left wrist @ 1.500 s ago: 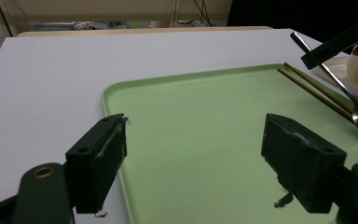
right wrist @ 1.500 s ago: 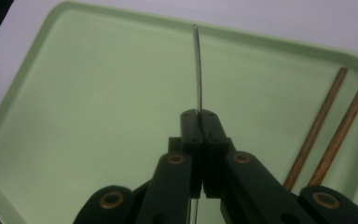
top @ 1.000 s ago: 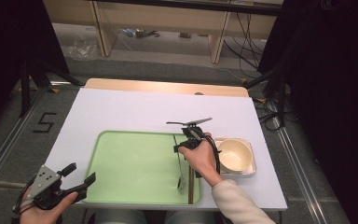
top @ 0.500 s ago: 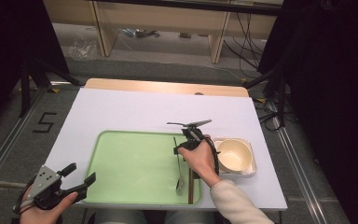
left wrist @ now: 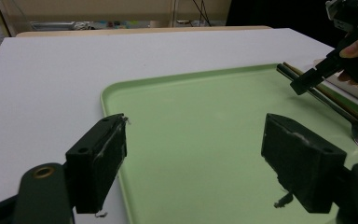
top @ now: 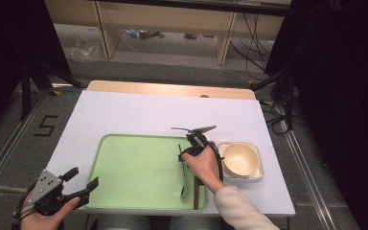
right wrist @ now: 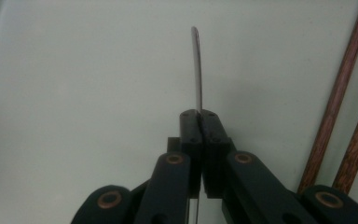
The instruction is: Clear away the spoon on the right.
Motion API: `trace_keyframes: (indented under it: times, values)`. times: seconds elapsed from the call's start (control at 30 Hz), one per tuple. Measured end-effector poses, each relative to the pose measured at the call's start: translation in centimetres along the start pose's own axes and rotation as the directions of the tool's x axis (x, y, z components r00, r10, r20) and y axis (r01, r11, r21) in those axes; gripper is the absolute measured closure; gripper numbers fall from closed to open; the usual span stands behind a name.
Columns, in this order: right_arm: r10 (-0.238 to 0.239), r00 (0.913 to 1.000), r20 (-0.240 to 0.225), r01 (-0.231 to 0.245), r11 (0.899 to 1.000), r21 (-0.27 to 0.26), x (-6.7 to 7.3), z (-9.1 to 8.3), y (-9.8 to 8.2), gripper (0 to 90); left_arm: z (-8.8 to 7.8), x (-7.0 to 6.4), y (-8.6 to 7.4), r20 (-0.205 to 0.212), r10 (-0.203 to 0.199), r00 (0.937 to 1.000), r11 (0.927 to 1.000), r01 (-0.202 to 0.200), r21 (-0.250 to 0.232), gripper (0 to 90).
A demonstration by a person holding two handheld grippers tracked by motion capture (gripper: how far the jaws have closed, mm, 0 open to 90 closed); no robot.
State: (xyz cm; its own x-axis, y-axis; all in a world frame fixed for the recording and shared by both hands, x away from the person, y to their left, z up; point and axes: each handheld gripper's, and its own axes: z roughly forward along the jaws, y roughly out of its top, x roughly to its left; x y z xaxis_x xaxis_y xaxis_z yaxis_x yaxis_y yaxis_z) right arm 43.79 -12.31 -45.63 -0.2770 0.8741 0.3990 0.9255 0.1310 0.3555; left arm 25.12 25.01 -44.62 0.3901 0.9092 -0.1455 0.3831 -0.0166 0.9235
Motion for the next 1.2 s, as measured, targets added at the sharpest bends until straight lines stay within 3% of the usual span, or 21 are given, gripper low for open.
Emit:
trace_keyframes:
  times: [0.1, 0.27, 0.37, 0.5, 0.6, 0.67, 0.7, 0.73, 0.8, 0.9, 0.97, 1.0, 1.03, 1.07, 1.1, 1.13, 1.2]
  values:
    - [0.032, 0.9994, 0.011, -0.032, 0.999, 0.011, 0.4, 0.0, -0.1, 89.5, 0.0, 0.0, 0.0, 0.001, 0.0, 1.0, 1.0, 0.0, 0.0, 21.8]
    - [0.027, 0.9991, 0.031, -0.028, 1.0, 0.014, 0.5, 0.2, -0.2, 87.5, 0.0, 0.0, 0.0, -0.001, -0.001, 1.0, 1.0, 0.001, 0.001, 21.8]
    - [-0.027, 0.9987, 0.044, 0.027, 1.0, 0.0, 0.2, 0.5, -0.2, 86.7, 0.0, 0.0, 0.0, -0.001, -0.001, 1.0, 1.0, 0.001, 0.001, 21.8]
    - [-0.011, 0.9985, 0.054, 0.011, 1.0, 0.01, 0.5, 0.6, -0.3, 85.6, 0.0, 0.0, 0.0, 0.001, -0.001, 1.0, 1.0, 0.001, 0.002, 21.8]
    - [-0.057, 0.996, 0.069, 0.056, 0.998, 0.011, 0.3, 0.7, -0.3, 84.0, 0.0, 0.0, 0.0, 0.001, -0.001, 1.0, 1.0, 0.001, 0.002, 21.8]
    - [-0.021, 0.9955, 0.093, 0.02, 1.0, 0.016, 0.8, 0.8, -0.4, 83.0, 0.0, 0.0, 0.0, 0.002, -0.001, 1.0, 1.0, 0.001, 0.003, 21.8]
    - [-0.03, 0.995, 0.095, 0.029, 0.999, 0.012, 0.9, 0.8, -0.4, 81.7, 0.0, 0.0, 0.0, 0.002, -0.001, 1.0, 1.0, 0.001, 0.002, 21.8]
    - [-0.029, 0.9941, 0.105, 0.027, 0.999, 0.021, 1.1, 0.8, -0.4, 80.0, 0.0, 0.0, 0.0, 0.001, 0.001, 1.0, 1.0, -0.001, 0.004, 21.8]
    - [-0.101, 0.9878, 0.118, 0.1, 0.995, 0.02, 1.1, 1.0, -0.4, 78.1, 0.0, 0.0, 0.0, 0.002, 0.0, 1.0, 1.0, 0.0, 0.001, 21.8]
    - [-0.101, 0.9848, 0.141, 0.094, 0.994, 0.052, 2.0, 0.9, -0.6, 74.0, 0.0, 0.0, 0.0, 0.002, 0.0, 1.0, 1.0, 0.0, 0.001, 21.8]
    - [-0.159, 0.9749, 0.156, 0.156, 0.987, 0.032, 2.0, 1.0, -0.6, 71.1, 0.0, -0.1, 0.0, 0.005, 0.003, 1.0, 1.0, -0.003, 0.001, 21.8]
    - [-0.118, 0.9772, 0.177, 0.109, 0.992, 0.06, 2.6, 0.9, -0.7, 69.4, 0.0, -0.1, 0.0, 0.005, 0.004, 1.0, 1.0, -0.004, 0.0, 21.8]
    - [-0.189, 0.9681, 0.164, 0.178, 0.981, 0.077, 2.3, 0.9, -0.6, 69.0, 0.0, -0.1, 0.0, 0.005, 0.004, 1.0, 1.0, -0.004, 0.0, 21.8]
    - [-0.159, 0.9731, 0.167, 0.149, 0.986, 0.074, 2.5, 0.9, -0.6, 68.3, 0.1, 0.0, 0.0, 0.007, 0.004, 1.0, 1.0, -0.004, 0.002, 21.8]
    - [-0.18, 0.9625, 0.203, 0.17, 0.983, 0.066, 2.4, 1.0, -0.6, 66.3, 0.1, -0.1, 0.0, 0.008, 0.006, 0.9999, 1.0, -0.006, 0.003, 21.8]
    - [-0.182, 0.9611, 0.208, 0.169, 0.983, 0.077, 2.4, 0.9, -0.6, 65.7, 0.1, -0.1, 0.0, 0.01, 0.006, 0.9999, 1.0, -0.006, 0.003, 21.8]
    - [-0.145, 0.9684, 0.203, 0.131, 0.988, 0.081, 2.8, 0.7, -0.6, 64.1, 0.1, -0.1, 0.0, 0.008, 0.004, 1.0, 1.0, -0.004, -0.001, 21.8]
